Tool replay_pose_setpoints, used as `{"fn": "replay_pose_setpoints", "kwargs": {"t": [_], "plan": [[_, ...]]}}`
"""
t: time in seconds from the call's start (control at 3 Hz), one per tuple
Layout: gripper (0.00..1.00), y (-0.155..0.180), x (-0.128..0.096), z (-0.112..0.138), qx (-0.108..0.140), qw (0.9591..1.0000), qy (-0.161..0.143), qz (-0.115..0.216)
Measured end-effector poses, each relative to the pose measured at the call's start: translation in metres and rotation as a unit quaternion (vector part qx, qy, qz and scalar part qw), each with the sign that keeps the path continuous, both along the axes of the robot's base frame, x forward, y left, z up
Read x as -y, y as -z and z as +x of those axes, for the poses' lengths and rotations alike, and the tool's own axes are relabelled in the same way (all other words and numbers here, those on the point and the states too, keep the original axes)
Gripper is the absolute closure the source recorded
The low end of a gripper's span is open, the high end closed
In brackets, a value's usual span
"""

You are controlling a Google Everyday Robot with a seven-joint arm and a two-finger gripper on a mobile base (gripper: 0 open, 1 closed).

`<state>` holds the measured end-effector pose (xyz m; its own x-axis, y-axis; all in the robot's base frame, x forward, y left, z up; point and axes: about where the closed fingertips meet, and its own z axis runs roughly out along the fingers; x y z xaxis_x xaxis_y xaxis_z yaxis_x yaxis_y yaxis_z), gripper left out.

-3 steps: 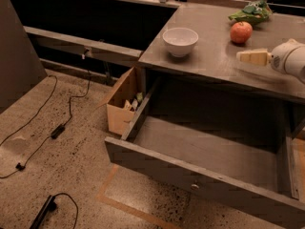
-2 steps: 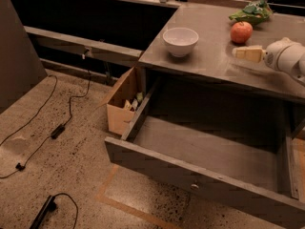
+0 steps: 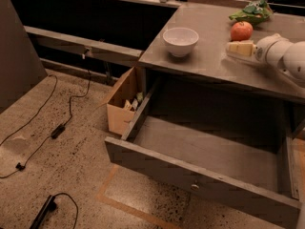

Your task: Place apple into top drawer

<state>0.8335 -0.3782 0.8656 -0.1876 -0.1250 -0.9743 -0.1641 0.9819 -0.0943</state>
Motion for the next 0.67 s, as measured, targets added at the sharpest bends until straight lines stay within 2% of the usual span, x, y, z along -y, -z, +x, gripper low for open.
{"fn": "replay_pose_setpoints", "kwargs": {"t": [0.67], "plan": [[0.0,0.006,-0.001,0.036,-0.009,0.9996,0.021,0.014]]}}
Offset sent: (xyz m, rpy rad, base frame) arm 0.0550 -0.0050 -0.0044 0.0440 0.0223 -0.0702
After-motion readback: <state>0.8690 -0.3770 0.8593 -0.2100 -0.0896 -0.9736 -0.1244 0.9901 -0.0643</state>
